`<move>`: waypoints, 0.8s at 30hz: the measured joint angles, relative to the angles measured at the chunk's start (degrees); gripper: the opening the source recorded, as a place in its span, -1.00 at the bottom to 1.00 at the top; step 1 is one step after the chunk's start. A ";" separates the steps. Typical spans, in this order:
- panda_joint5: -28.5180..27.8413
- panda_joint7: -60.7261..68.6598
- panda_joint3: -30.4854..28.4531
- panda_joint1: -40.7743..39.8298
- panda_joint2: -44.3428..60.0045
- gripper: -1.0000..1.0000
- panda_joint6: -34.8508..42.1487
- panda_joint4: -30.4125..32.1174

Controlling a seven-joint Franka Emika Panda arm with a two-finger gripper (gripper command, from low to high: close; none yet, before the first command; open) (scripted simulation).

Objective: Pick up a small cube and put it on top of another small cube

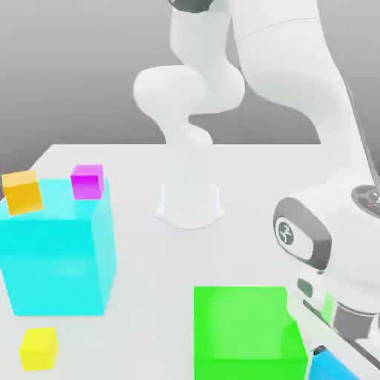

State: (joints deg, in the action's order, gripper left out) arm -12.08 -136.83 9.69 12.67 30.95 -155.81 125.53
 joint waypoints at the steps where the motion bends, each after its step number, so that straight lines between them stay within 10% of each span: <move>1: 0.00 0.00 0.00 0.00 0.00 -1.00 -0.06 0.00; 24: 12.68 27.26 -7.68 -21.73 -42.70 -1.00 27.07 14.83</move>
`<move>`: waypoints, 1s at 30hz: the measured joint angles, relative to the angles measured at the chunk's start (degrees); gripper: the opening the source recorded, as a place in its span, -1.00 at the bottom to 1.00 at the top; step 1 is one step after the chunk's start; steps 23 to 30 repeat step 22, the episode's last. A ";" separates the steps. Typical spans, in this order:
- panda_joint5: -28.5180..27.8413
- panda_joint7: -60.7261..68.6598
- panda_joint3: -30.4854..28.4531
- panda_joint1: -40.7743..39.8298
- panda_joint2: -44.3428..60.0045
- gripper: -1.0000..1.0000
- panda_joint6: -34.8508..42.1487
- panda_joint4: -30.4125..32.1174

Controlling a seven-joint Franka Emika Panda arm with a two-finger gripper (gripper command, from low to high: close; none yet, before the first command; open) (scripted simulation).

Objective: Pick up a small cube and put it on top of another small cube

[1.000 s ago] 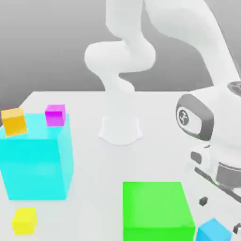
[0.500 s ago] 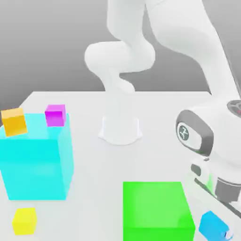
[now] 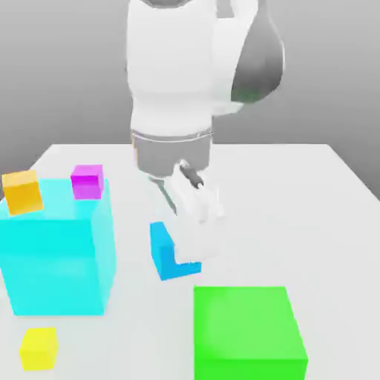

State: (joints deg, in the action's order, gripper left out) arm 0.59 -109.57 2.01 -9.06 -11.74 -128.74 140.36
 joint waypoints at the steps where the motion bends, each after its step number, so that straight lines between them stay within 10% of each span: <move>1: -0.20 0.97 -0.96 -0.81 -2.07 -1.00 1.29 0.79; 13: -6.29 8.69 -10.67 -11.90 -27.42 -1.00 17.02 10.20; 18: -7.68 9.30 -12.19 -13.56 -27.01 -1.00 9.28 17.52; 19: -7.77 9.32 -12.28 -13.66 -26.65 1.00 8.05 18.38; 30: -7.77 9.33 -12.28 -13.66 -26.65 1.00 8.05 18.38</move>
